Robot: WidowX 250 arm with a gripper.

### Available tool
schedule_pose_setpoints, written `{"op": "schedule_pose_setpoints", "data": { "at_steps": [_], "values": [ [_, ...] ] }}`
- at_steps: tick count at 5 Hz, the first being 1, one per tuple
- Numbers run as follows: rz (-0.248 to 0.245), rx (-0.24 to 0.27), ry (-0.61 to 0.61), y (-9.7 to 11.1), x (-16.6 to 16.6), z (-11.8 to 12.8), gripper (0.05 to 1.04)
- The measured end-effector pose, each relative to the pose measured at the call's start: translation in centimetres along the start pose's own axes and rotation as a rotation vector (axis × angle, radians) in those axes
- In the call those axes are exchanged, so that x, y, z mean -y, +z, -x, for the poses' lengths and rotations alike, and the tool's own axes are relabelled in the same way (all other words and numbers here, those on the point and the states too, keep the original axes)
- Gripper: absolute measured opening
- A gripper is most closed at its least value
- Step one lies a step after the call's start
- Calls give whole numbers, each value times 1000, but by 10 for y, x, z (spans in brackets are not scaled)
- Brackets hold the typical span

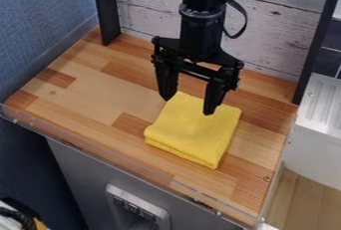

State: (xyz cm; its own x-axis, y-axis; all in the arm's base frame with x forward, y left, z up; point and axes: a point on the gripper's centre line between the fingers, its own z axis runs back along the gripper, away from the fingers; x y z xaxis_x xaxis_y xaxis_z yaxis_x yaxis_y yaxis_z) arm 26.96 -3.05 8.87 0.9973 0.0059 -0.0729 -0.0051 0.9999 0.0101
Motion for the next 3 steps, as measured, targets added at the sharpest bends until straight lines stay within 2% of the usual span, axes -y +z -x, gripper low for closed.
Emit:
{"op": "schedule_pose_setpoints", "data": {
  "at_steps": [1,3],
  "values": [
    [1,17,-57,-2,1,-2,995],
    [2,63,-286,-7,7,-10,998]
  ]
}}
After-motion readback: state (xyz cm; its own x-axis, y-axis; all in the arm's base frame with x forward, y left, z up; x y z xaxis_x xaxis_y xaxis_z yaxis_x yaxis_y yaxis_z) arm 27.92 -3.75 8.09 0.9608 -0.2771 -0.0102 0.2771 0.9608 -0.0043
